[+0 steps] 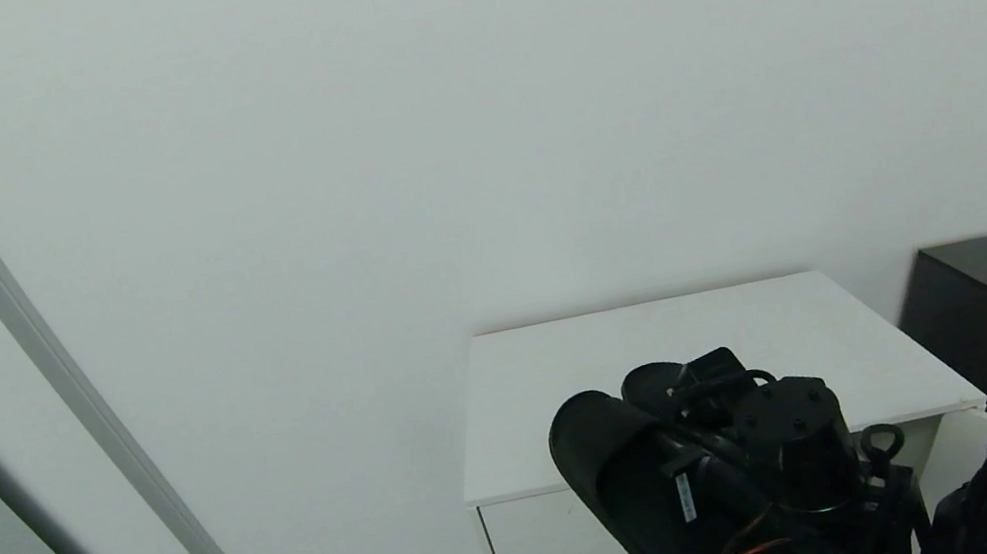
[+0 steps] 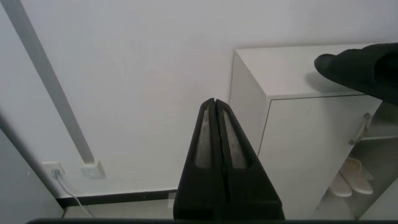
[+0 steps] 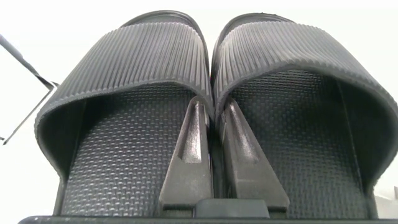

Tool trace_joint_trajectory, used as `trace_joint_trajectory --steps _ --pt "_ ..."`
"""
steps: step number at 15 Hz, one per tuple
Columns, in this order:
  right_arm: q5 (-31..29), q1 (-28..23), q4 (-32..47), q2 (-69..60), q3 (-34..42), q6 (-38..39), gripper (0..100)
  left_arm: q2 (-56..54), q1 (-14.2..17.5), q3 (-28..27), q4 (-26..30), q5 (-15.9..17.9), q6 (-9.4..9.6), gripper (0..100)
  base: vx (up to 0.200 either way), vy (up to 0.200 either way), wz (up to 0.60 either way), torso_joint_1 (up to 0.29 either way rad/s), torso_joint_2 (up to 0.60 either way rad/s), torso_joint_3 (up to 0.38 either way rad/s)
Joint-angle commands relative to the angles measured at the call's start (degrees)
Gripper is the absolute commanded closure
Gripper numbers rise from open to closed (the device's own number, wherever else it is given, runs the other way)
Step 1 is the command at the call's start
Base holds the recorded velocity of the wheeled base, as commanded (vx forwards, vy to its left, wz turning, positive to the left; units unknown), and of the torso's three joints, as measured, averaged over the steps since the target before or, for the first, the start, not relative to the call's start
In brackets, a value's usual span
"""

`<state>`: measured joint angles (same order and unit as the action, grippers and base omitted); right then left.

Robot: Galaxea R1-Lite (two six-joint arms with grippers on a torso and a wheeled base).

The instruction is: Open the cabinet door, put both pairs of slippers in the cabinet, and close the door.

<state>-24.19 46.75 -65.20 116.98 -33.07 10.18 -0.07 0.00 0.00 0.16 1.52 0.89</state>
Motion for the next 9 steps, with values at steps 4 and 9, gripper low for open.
trace_joint_trajectory --steps 4,9 --pt "0.02 0.09 -0.02 -0.35 0.99 0.1 100 0.07 0.0 0.0 0.02 -0.03 -0.01 100 -0.1 0.0 0.0 0.0 0.0 0.001" --pt "0.02 0.18 -0.02 -0.26 0.99 0.02 100 0.07 0.0 0.0 0.02 0.06 -0.01 100 -0.2 0.0 0.0 0.01 0.01 0.007"
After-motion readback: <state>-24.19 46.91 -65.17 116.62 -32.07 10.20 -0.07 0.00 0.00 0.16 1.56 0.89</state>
